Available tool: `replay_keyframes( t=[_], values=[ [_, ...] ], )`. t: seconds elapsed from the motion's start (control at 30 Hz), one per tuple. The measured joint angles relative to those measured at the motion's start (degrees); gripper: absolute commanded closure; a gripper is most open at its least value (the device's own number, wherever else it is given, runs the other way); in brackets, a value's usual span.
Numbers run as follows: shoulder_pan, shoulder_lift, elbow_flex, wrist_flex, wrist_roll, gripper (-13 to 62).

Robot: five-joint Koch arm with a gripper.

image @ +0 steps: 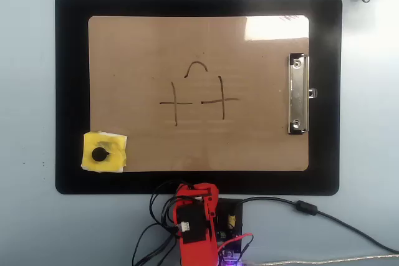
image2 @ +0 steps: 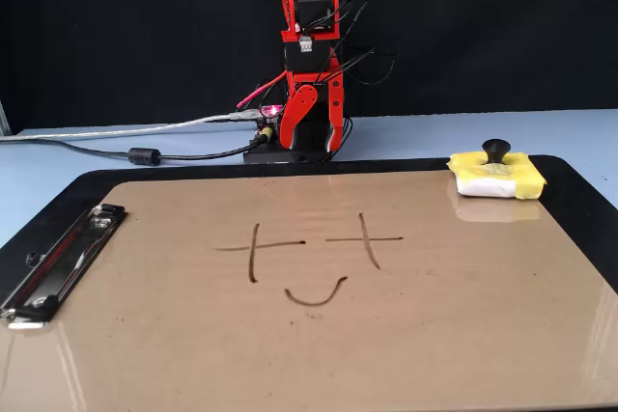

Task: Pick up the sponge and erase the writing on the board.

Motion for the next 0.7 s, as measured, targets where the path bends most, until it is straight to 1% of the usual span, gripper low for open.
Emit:
replay_keyframes(
  t=[0.37, 0.43, 0.5, 0.57, 0.7],
  values=[
    [0.0, 0.1, -0.4, 0.0, 0.0, 15.1],
    [-1.4, 0.1, -6.6, 2.0, -0.3, 15.5],
    [-5.9, 0.0, -15.7, 1.2, 0.8, 15.8],
    [-11.9, -0.1, -19.3, -0.6, 4.1, 15.7],
    [-30.3, -0.2, -19.8, -20.7, 8.0, 15.8]
  ],
)
